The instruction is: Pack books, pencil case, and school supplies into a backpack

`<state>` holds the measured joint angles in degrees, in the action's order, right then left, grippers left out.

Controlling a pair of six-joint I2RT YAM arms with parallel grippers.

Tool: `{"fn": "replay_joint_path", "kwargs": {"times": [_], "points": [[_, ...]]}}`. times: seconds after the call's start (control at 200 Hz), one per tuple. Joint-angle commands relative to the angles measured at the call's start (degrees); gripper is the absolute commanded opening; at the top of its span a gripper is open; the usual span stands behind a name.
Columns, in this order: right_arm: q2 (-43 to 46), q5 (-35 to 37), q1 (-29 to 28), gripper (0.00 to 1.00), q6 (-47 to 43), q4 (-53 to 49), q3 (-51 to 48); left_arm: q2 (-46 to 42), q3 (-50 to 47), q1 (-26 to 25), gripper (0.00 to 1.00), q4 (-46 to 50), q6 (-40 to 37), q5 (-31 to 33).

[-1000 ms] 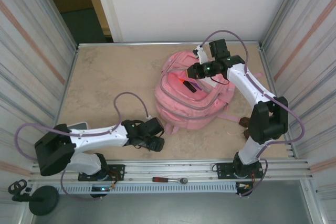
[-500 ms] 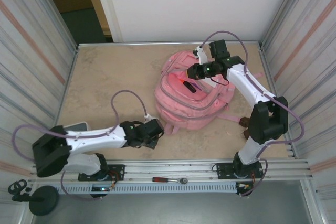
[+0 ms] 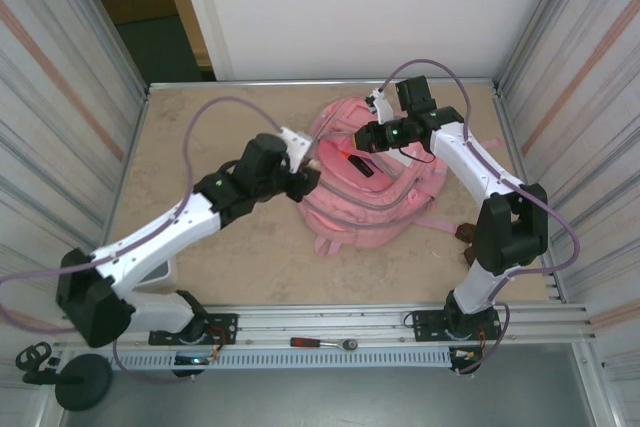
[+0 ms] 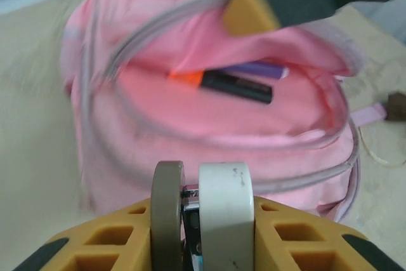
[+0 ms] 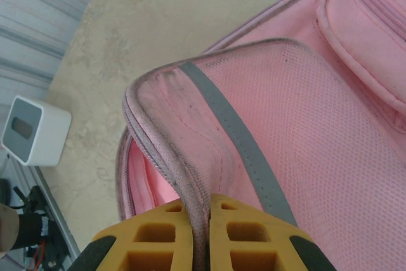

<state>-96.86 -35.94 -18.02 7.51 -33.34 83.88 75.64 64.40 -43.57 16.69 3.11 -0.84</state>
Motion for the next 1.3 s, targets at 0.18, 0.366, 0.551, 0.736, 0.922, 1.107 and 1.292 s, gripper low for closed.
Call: {"fn": "replay_joint_path", "kwargs": {"times": [0.18, 0.366, 0.551, 0.736, 0.922, 1.107, 1.292], "points": [[-3.06, -4.52, 1.34, 0.02, -0.19, -5.64, 9.75, 11.79, 10.93, -0.57, 0.36, -0.70, -46.51, -2.19], [-4.95, -5.67, 1.51, 0.02, 0.14, -6.21, 11.21, 18.09, 15.36, -2.81, 0.36, -0.97, -60.38, 0.92], [-5.62, -5.91, 1.42, 0.02, 0.32, -6.97, 11.84, 24.16, 18.51, -4.20, 0.46, -2.07, -66.31, 7.25], [-5.58, -5.63, 1.41, 0.02, 0.10, -7.41, 11.64, 20.87, 15.13, -4.11, 0.66, -5.01, -61.93, 7.73], [-5.41, -4.51, 1.41, 0.02, -0.37, -7.83, 10.85, 12.23, 8.21, -3.24, 0.70, -7.12, -50.37, 1.41], [-1.72, -0.84, -0.23, 0.06, -0.56, -6.62, 4.63, 1.78, -1.84, 0.58, 0.73, -10.85, -28.06, -3.18], [4.78, -0.17, -3.65, 0.30, 1.45, -2.13, -6.85, -0.56, -4.60, 8.73, 0.76, -7.50, -2.76, -3.13]]}}
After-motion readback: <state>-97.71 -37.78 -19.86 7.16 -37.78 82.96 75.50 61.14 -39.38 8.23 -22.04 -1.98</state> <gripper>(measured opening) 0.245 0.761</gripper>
